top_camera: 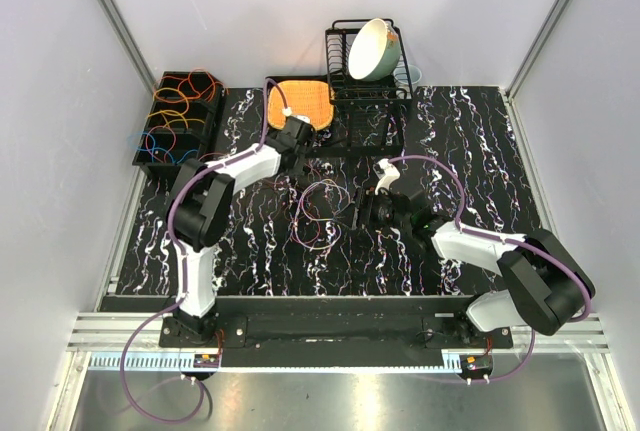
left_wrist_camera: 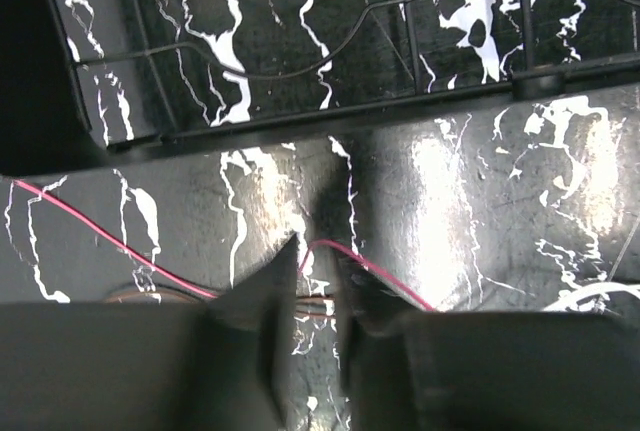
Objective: Untangle the cables
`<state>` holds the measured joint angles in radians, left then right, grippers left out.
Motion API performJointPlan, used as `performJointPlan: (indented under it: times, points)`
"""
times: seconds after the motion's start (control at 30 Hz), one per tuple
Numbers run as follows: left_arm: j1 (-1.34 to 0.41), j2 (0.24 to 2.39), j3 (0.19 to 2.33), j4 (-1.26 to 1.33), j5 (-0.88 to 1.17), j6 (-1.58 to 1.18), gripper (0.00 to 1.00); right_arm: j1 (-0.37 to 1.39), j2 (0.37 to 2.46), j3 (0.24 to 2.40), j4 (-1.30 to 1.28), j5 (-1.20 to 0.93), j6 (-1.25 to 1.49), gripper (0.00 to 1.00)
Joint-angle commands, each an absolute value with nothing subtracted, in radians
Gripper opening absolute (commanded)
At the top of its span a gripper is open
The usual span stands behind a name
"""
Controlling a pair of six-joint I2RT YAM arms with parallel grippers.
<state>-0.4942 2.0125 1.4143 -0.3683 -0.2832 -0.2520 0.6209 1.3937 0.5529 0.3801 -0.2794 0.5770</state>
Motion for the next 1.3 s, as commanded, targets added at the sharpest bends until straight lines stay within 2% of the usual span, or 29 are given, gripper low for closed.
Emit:
performJointPlan:
  times: [0.0,0.1,0.27,0.4,0.53,0.63,0.83,0.97,1.27]
  points:
    - [-0.491,2.043,1.479,-0.362,-0.304,-0.245,0.11,0.621,1.401,0.568,0.423,-0.287,0.563,0.76]
    - [-0.491,2.054,1.494,-0.370,-0.307,-0.241,0.00,0.620,1.401,0.569,0.423,-0.285,0.563,0.75]
    - [-0.492,2.004,1.494,-0.391,-0.316,-0.238,0.00,0.620,1.399,0.566,0.423,-0.287,0.565,0.75]
    - [-0.491,1.843,1.496,-0.448,-0.339,-0.244,0.00,0.620,1.399,0.568,0.425,-0.287,0.565,0.75]
    - [-0.463,1.720,1.620,-0.578,-0.371,-0.224,0.00,0.620,1.397,0.565,0.429,-0.288,0.563,0.75]
    - [-0.414,1.660,1.788,-0.670,-0.396,-0.206,0.00,0.621,1.394,0.561,0.431,-0.288,0.566,0.75]
    - [-0.227,1.588,1.954,-0.744,-0.387,-0.206,0.00,0.620,1.387,0.557,0.434,-0.288,0.565,0.75]
    - [-0.092,1.554,1.983,-0.761,-0.333,-0.222,0.00,0.621,1.387,0.555,0.437,-0.287,0.568,0.76]
    - [0.093,1.503,2.000,-0.735,-0.296,-0.256,0.00,0.621,1.385,0.554,0.439,-0.287,0.566,0.75]
